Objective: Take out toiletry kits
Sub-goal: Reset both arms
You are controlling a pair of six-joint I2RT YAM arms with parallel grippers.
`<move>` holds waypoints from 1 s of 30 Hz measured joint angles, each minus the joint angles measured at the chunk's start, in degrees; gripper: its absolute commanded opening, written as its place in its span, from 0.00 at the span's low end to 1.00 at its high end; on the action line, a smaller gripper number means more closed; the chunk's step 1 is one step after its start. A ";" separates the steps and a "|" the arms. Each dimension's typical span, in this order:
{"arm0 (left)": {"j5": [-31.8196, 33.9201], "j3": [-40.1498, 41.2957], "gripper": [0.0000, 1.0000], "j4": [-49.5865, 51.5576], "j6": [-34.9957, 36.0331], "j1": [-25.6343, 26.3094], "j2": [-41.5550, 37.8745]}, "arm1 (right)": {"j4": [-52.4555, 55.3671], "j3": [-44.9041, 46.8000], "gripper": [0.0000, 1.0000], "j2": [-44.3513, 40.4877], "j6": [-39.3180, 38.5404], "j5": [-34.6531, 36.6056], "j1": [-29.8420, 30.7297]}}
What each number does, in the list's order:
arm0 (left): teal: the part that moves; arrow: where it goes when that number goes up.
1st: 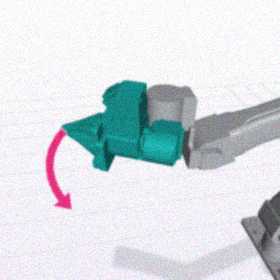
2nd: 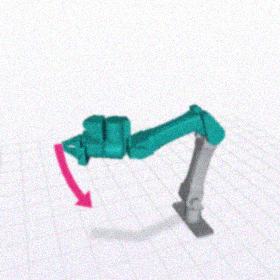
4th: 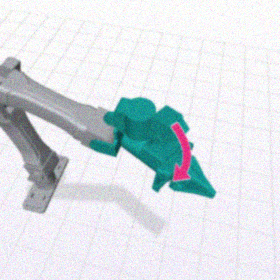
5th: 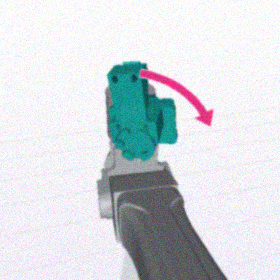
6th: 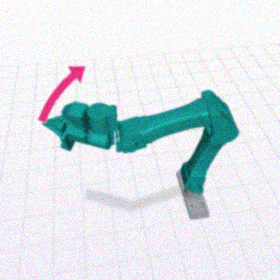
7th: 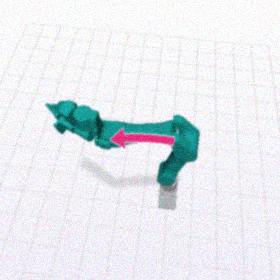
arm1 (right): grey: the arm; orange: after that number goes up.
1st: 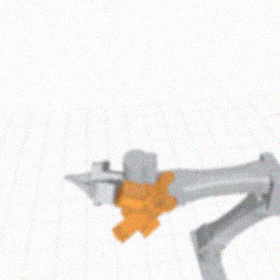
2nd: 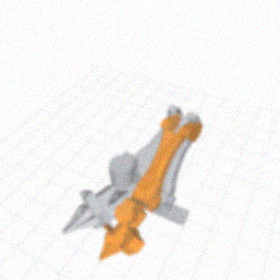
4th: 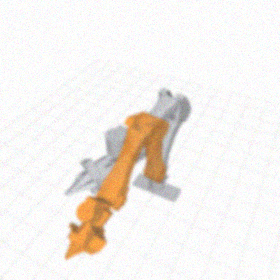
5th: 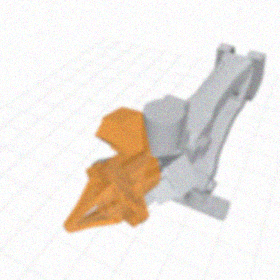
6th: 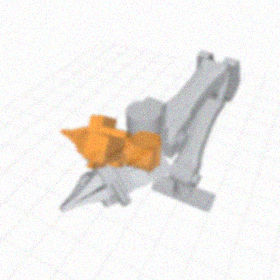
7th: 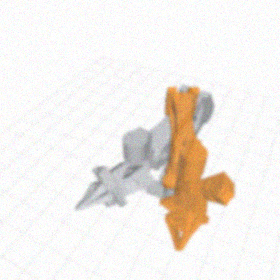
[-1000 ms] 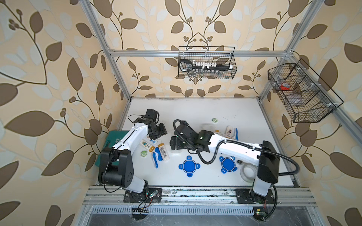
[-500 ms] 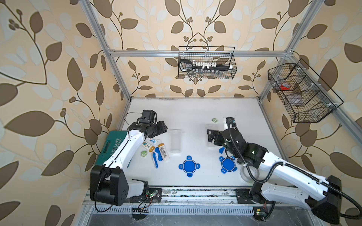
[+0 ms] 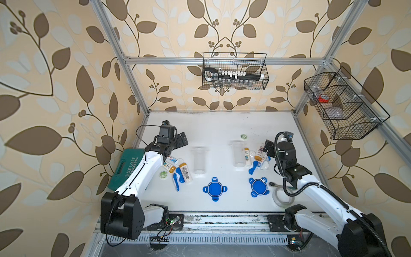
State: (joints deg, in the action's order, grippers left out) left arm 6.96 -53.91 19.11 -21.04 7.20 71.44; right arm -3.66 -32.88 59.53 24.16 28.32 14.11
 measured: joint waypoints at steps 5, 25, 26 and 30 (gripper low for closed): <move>12.02 3.26 0.99 -8.39 3.82 -0.04 5.70 | -5.73 3.41 0.99 2.36 -0.63 5.97 -5.62; 7.41 24.15 0.99 -42.97 14.95 -4.66 4.92 | -52.15 17.79 0.99 27.21 -19.58 -16.76 -14.45; 6.47 24.15 0.99 -43.45 15.45 -4.63 4.74 | -52.65 17.62 0.99 27.21 -19.69 -17.79 -14.73; 5.42 27.80 0.99 -47.08 16.68 -4.61 4.61 | -53.44 17.44 0.99 27.17 -19.98 -20.52 -14.78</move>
State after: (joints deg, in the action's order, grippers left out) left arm 12.38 -26.11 -27.97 -4.36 2.59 76.05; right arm -57.10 -15.44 86.70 4.19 7.79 -0.67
